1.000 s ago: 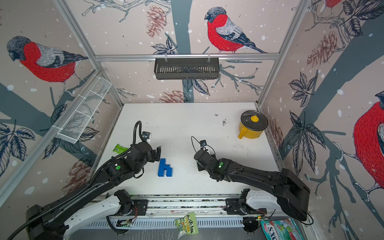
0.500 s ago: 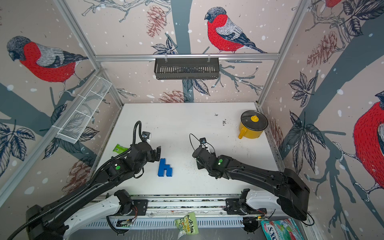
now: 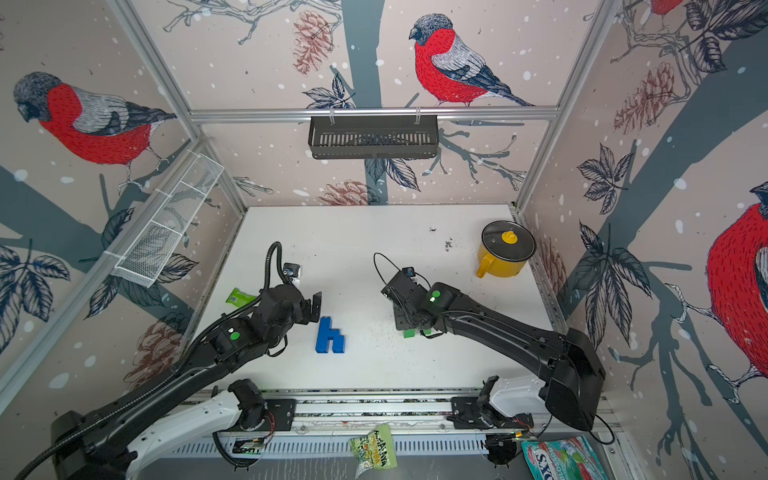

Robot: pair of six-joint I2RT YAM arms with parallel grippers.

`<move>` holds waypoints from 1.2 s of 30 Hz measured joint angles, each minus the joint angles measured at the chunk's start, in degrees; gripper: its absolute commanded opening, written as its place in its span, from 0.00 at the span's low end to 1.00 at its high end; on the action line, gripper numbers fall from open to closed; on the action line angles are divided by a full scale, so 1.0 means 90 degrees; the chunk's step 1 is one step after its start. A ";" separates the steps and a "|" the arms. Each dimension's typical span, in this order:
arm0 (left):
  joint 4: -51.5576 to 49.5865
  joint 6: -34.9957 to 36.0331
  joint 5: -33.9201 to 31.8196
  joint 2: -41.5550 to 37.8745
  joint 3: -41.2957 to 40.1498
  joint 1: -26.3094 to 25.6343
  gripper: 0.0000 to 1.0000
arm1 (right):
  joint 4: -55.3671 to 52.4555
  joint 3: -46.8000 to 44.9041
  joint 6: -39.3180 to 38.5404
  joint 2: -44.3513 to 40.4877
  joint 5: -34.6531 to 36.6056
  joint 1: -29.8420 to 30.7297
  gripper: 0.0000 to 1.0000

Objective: Assemble the letter h with lego
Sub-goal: Place the lego brick at the center of the board.

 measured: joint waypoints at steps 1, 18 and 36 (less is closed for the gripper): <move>0.0000 0.0000 0.0005 -0.0002 0.0000 0.0000 0.98 | -0.0194 0.0172 -0.0070 0.0100 -0.0136 -0.0129 0.02; 0.0005 0.0000 0.0044 -0.0155 0.0000 0.0000 0.98 | -0.1586 0.1472 -0.1554 0.2353 -0.1843 -0.1358 0.01; 0.0010 0.0002 0.0175 -0.0187 0.0000 0.0000 0.98 | -0.1972 0.1700 -0.2001 0.3048 -0.2314 -0.1562 0.60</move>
